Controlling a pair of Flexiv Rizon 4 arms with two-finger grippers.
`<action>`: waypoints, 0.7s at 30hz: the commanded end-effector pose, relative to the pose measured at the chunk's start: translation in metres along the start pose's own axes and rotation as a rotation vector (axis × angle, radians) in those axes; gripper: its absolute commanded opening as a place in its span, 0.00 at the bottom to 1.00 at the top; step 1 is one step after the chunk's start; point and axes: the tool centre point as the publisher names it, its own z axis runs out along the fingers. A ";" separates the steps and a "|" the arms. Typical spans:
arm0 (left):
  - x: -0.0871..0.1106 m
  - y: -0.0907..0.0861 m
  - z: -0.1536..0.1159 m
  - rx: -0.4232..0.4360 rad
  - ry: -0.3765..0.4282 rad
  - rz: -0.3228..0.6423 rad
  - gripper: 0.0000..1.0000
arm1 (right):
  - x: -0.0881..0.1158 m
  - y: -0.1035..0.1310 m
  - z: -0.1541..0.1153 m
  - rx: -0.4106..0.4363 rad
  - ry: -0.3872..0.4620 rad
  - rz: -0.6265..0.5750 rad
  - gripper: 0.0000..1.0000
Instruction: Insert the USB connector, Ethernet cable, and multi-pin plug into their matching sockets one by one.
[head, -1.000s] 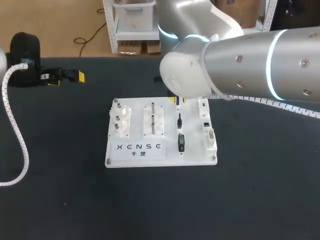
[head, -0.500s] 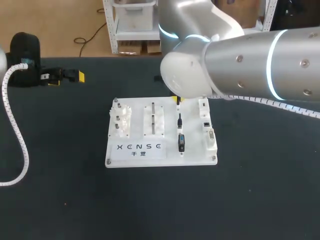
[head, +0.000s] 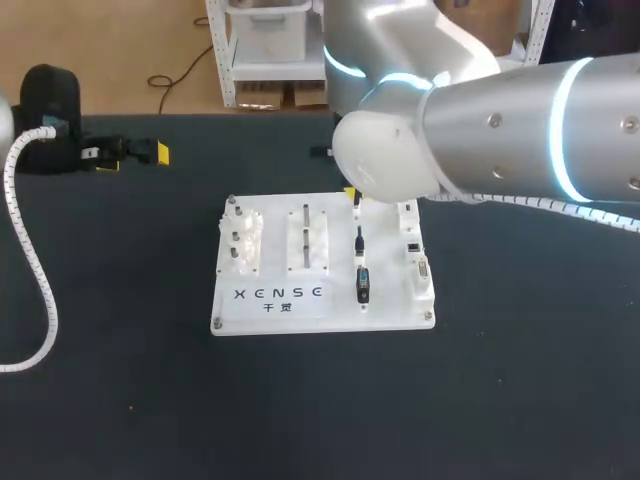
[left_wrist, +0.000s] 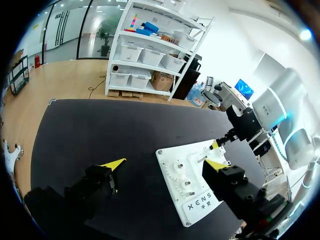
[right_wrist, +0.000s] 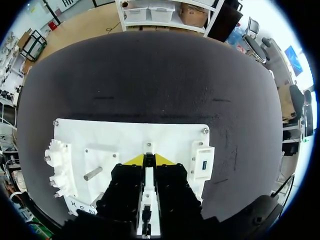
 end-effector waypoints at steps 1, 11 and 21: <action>0.000 0.000 0.000 0.000 0.000 0.000 1.00 | 0.004 -0.011 -0.018 -0.017 -0.032 0.000 0.00; 0.000 0.000 0.000 0.000 0.000 0.000 1.00 | 0.008 -0.034 -0.034 -0.038 -0.064 0.007 0.00; 0.000 0.000 0.000 0.000 0.000 0.000 1.00 | 0.018 -0.066 -0.028 -0.009 -0.064 0.014 0.00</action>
